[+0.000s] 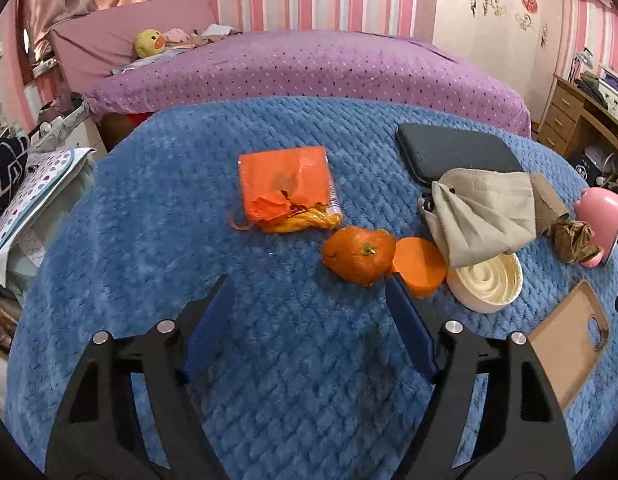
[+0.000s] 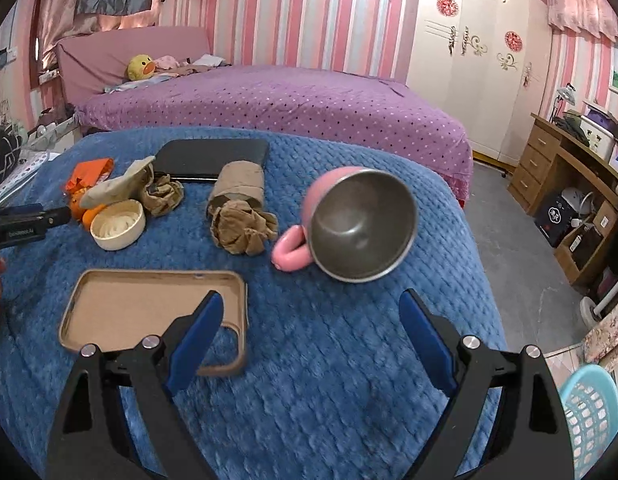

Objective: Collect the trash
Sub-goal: 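Grasp the curled orange peel with the left gripper while the right gripper grasps crumpled brown paper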

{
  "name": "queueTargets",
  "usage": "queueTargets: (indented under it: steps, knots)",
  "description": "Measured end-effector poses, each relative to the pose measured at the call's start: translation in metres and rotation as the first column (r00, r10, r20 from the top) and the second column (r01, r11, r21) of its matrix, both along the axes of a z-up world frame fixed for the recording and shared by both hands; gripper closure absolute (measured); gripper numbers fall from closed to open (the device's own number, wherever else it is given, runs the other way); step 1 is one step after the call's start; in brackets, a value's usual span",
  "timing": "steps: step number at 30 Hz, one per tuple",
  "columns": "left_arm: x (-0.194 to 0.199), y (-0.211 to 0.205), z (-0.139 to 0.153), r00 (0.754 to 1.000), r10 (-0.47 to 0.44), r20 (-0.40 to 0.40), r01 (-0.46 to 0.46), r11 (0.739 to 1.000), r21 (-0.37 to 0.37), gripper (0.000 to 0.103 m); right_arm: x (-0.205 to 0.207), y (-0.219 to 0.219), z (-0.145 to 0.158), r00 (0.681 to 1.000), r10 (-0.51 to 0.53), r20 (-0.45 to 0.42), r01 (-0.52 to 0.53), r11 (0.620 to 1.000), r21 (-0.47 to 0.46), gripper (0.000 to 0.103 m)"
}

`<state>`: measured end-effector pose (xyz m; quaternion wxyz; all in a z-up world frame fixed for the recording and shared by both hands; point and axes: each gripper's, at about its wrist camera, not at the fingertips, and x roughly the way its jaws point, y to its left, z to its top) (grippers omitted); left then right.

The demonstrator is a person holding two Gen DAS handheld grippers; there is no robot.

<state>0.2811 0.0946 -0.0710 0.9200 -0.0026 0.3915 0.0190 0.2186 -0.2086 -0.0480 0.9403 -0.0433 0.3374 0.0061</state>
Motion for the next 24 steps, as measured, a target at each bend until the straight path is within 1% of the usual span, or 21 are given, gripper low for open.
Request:
queueTargets:
  steps: [4, 7, 8, 9, 10, 12, 13, 19, 22, 24]
  knots:
    - [0.005, -0.003, 0.003, 1.0, -0.015, 0.018, 0.016, 0.999, -0.041, 0.029, 0.005, 0.001, -0.003, 1.0, 0.001, -0.008, -0.001, 1.0, 0.009, 0.015]
    - [0.011, -0.005, 0.0, 0.999, -0.031, 0.009, 0.031, 0.996, -0.079, 0.042, 0.006, 0.0, -0.005, 1.0, 0.001, -0.018, -0.001, 1.0, 0.014, 0.015]
    - [0.013, -0.005, -0.002, 0.999, -0.036, 0.002, 0.036, 0.995, -0.089, 0.052, 0.007, 0.0, -0.006, 1.0, 0.0, -0.019, 0.0, 1.0, 0.017, 0.015]
    - [0.016, -0.006, -0.004, 0.999, -0.048, -0.008, 0.047, 0.993, -0.106, 0.058, 0.006, -0.001, -0.006, 1.0, -0.001, -0.019, 0.001, 1.0, 0.019, 0.015]
    - [0.017, -0.007, -0.005, 0.998, -0.057, -0.01, 0.056, 0.992, -0.117, 0.066, 0.007, -0.001, -0.006, 1.0, -0.001, -0.019, 0.002, 1.0, 0.02, 0.015]
    - [0.016, -0.009, -0.005, 0.998, -0.07, 0.001, 0.07, 0.99, -0.121, 0.071, 0.008, 0.001, -0.007, 1.0, -0.004, -0.018, 0.004, 1.0, 0.013, 0.015]
    - [0.015, -0.01, -0.004, 0.997, -0.08, 0.006, 0.08, 0.99, -0.117, 0.079, 0.008, 0.002, -0.007, 1.0, -0.003, -0.017, 0.003, 1.0, 0.007, 0.015]
    - [0.005, -0.006, 0.0, 0.996, -0.084, 0.003, 0.084, 0.992, -0.092, 0.087, 0.006, 0.014, -0.002, 1.0, 0.015, -0.005, -0.016, 1.0, -0.008, 0.015]
    - [-0.007, -0.001, 0.003, 0.997, -0.073, 0.004, 0.074, 0.996, -0.052, 0.088, 0.008, 0.024, 0.002, 0.999, 0.043, 0.003, -0.043, 0.999, -0.018, 0.016]
    - [-0.014, 0.003, 0.003, 0.998, -0.069, 0.0, 0.069, 0.997, -0.042, 0.088, 0.011, 0.032, 0.005, 0.998, 0.062, 0.011, -0.062, 0.998, -0.022, 0.016]
